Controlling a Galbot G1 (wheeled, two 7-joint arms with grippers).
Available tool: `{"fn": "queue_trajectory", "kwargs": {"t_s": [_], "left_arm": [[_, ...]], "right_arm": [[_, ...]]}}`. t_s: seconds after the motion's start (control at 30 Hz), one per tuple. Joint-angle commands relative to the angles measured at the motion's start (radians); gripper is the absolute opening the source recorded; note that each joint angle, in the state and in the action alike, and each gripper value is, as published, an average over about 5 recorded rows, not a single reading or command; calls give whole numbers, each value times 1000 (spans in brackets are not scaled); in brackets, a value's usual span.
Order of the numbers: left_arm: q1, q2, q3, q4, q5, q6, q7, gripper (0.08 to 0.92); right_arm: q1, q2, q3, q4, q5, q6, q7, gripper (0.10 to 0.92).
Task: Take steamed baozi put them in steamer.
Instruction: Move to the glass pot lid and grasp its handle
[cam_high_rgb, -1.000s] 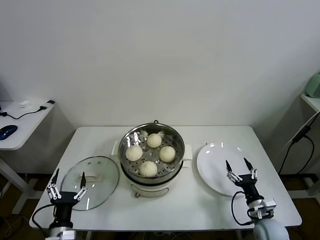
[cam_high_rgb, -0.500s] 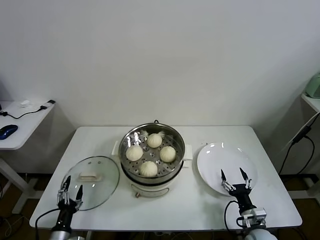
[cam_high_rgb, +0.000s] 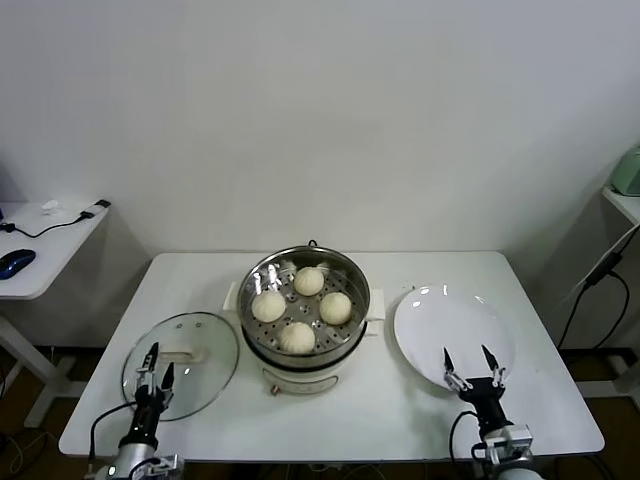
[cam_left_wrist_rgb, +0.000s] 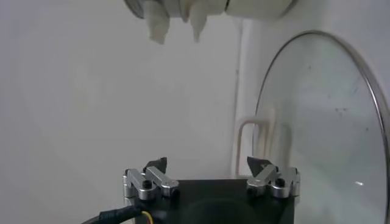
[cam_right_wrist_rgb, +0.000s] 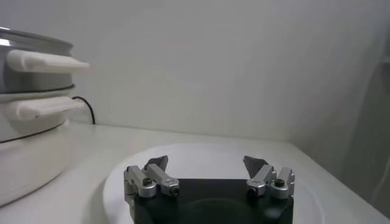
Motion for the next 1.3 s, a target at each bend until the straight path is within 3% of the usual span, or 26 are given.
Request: {"fn": "queue_trajectory", "kwargs": {"t_s": [0.03, 0.6, 1.1, 1.3], "left_arm": [[-80, 2, 18, 64, 23, 20, 20, 823], [-131, 22, 53, 102, -54, 59, 36, 810], [-159, 15, 50, 201, -6, 46, 4, 409], [-150, 12, 47, 182, -12, 47, 7, 236]], "right_arm": [[-19, 9, 12, 5, -13, -3, 1, 823], [-27, 8, 21, 6, -20, -4, -3, 823], [-14, 6, 20, 14, -37, -19, -4, 823], [-6, 8, 19, 14, -39, -22, 0, 823]]}}
